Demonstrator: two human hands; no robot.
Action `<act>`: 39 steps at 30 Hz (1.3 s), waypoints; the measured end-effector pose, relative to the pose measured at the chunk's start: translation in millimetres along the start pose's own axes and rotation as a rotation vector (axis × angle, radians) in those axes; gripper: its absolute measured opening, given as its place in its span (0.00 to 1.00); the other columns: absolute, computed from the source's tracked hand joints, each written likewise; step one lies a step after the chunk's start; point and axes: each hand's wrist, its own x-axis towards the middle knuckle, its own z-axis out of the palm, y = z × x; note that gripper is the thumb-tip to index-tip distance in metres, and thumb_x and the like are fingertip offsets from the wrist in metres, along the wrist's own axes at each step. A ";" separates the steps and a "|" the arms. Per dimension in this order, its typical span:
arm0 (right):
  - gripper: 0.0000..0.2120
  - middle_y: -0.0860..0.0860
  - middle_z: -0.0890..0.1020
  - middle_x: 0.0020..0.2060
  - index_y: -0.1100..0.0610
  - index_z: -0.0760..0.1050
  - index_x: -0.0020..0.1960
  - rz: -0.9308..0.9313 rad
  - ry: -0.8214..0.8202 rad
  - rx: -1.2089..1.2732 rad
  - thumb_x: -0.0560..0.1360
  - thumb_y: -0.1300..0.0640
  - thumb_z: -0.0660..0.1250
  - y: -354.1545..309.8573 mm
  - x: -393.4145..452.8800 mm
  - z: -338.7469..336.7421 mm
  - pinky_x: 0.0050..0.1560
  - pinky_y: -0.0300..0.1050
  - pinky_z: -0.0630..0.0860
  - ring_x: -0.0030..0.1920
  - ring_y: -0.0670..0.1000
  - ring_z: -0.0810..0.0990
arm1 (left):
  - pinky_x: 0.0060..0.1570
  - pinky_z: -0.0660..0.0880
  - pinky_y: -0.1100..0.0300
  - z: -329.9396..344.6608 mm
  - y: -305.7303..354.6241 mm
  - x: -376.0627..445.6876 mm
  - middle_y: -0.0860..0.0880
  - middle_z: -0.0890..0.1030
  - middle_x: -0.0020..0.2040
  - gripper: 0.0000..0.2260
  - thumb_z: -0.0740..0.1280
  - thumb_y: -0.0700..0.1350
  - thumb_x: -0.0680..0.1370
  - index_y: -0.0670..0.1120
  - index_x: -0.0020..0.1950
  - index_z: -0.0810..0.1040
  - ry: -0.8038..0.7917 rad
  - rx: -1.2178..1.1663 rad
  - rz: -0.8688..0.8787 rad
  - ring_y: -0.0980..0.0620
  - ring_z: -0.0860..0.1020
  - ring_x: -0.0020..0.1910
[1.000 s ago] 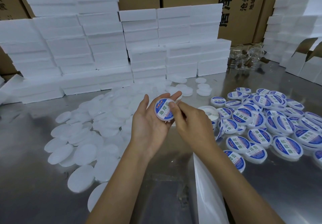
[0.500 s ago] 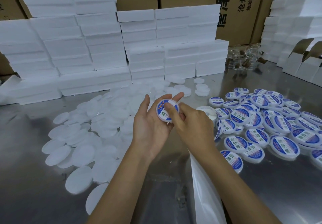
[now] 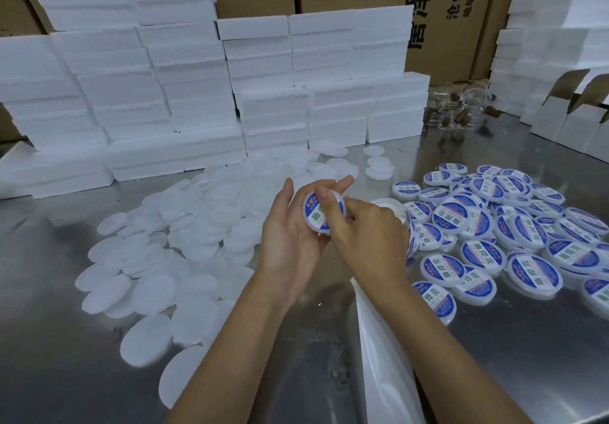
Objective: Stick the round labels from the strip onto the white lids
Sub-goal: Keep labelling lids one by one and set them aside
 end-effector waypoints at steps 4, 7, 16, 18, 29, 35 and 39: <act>0.32 0.48 0.74 0.24 0.54 0.71 0.31 -0.032 -0.013 0.059 0.78 0.33 0.47 -2.5 -0.2 -0.9 0.30 0.43 0.65 0.29 0.52 0.74 | 0.64 0.73 0.54 -1.6 1.4 0.1 0.42 0.80 0.67 0.23 0.49 0.55 0.86 0.41 0.61 0.77 -0.005 -0.017 0.003 0.47 0.79 0.65; 0.28 0.47 0.71 0.23 0.51 0.63 0.27 -0.022 -0.034 0.121 0.81 0.38 0.50 -2.1 0.9 -1.7 0.30 0.46 0.63 0.29 0.53 0.72 | 0.63 0.75 0.55 -1.9 2.4 1.3 0.43 0.81 0.66 0.17 0.56 0.50 0.82 0.41 0.60 0.77 0.000 0.041 0.035 0.47 0.79 0.65; 0.24 0.41 0.73 0.26 0.50 0.63 0.32 0.001 -0.161 0.284 0.77 0.34 0.61 -2.3 -1.5 3.8 0.33 0.47 0.66 0.30 0.46 0.71 | 0.58 0.78 0.53 -5.4 3.1 3.2 0.47 0.83 0.63 0.13 0.53 0.46 0.87 0.45 0.64 0.74 0.141 0.264 0.118 0.48 0.83 0.57; 0.22 0.41 0.72 0.25 0.46 0.62 0.31 0.019 -0.131 0.315 0.81 0.40 0.58 1.0 1.5 1.9 0.34 0.46 0.64 0.30 0.45 0.70 | 0.56 0.79 0.56 -4.8 2.3 3.0 0.47 0.84 0.61 0.11 0.57 0.44 0.86 0.49 0.65 0.76 0.158 0.413 0.139 0.48 0.83 0.58; 0.22 0.45 0.71 0.24 0.53 0.70 0.34 0.037 -0.232 0.455 0.82 0.42 0.58 8.4 8.0 -9.4 0.36 0.47 0.67 0.30 0.46 0.69 | 0.42 0.82 0.62 -5.3 1.9 -1.7 0.50 0.88 0.45 0.15 0.70 0.38 0.79 0.50 0.65 0.79 0.230 0.603 0.307 0.51 0.86 0.47; 0.23 0.55 0.73 0.29 0.62 0.73 0.37 -0.010 -0.394 0.545 0.81 0.45 0.62 11.0 7.7 -19.1 0.35 0.40 0.67 0.31 0.44 0.69 | 0.37 0.82 0.60 -7.5 0.7 -0.9 0.49 0.87 0.46 0.09 0.67 0.49 0.82 0.50 0.54 0.86 0.403 0.495 0.298 0.48 0.86 0.44; 0.21 0.44 0.71 0.24 0.56 0.74 0.34 0.095 -0.128 0.626 0.81 0.46 0.63 20.3 14.8 -30.5 0.29 0.34 0.65 0.26 0.41 0.67 | 0.32 0.81 0.58 -10.4 4.1 0.1 0.47 0.88 0.48 0.15 0.57 0.58 0.85 0.54 0.63 0.80 0.350 0.442 0.136 0.43 0.87 0.44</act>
